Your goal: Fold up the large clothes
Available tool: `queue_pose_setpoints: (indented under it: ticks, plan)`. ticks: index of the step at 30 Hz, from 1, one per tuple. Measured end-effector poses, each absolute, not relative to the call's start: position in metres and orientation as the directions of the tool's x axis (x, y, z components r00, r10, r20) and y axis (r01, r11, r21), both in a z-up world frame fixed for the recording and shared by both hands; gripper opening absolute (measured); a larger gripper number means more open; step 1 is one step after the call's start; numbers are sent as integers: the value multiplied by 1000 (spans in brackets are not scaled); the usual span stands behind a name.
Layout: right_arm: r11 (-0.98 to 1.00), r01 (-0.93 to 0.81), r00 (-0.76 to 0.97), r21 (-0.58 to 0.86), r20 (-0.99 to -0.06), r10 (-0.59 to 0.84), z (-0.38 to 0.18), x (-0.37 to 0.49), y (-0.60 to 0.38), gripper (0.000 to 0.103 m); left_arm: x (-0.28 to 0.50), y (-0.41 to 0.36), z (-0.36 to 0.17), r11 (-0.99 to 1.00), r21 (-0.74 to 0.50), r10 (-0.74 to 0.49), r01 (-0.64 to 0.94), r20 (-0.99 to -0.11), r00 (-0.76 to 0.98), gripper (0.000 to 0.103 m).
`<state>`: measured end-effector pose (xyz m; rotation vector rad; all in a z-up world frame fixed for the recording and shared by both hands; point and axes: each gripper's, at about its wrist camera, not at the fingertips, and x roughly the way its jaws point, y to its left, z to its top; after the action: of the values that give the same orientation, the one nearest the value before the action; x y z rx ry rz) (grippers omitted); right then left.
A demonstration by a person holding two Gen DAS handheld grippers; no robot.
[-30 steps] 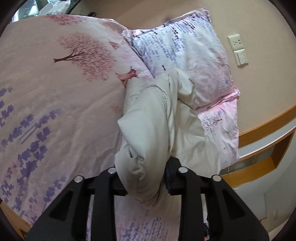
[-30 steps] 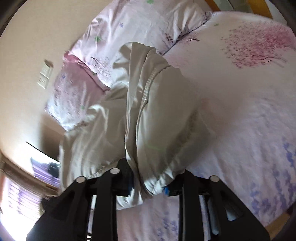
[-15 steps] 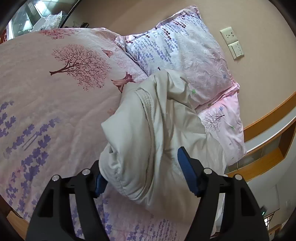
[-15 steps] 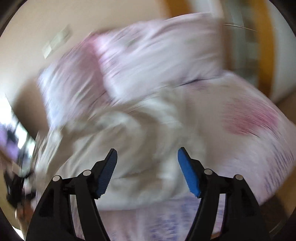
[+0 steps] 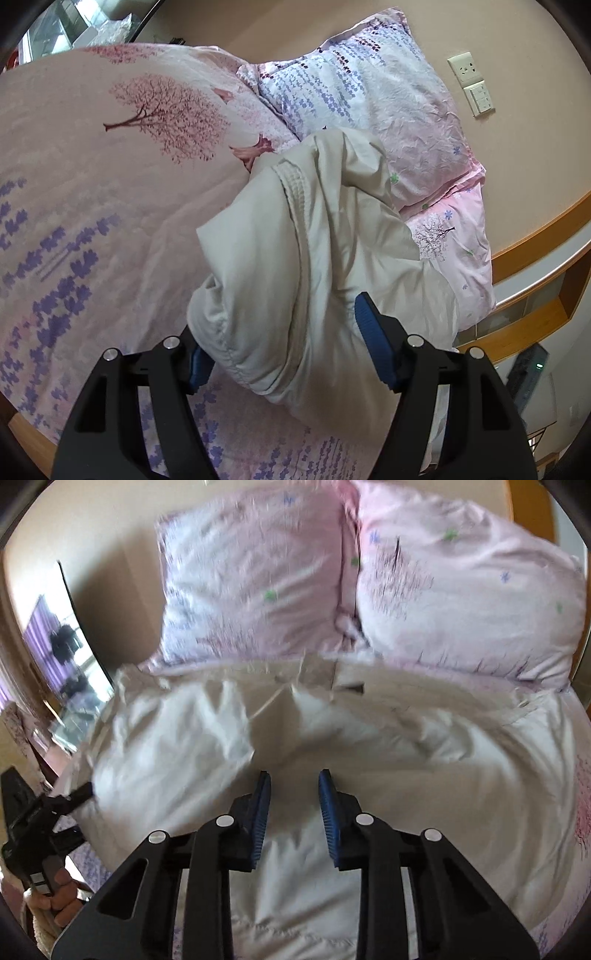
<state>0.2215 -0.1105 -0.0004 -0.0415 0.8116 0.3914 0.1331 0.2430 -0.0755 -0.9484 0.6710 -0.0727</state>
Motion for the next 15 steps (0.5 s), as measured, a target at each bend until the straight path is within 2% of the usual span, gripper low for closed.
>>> queue_pose_setpoints:
  ticks: [2, 7, 9, 11, 15]
  plan:
    - [933, -344, 570, 110, -765, 300, -16, 234, -106, 27, 135, 241, -76, 601, -768, -344, -222, -499, 795, 66]
    - [936, -334, 511, 110, -813, 278, -30, 246, -105, 27, 141, 232, -62, 655, -730, -318, -196, -502, 805, 59]
    - [937, -334, 496, 104, -826, 269, -35, 249, -104, 27, 142, 231, -58, 662, -726, -317, -186, -496, 808, 54]
    - [937, -335, 485, 103, -833, 265, -38, 252, -102, 27, 143, 230, -54, 667, -724, -312, -177, -487, 816, 44]
    - [936, -332, 462, 115, -845, 268, -43, 257, -103, 27, 144, 225, -40, 685, -716, -312, -132, -453, 835, 35]
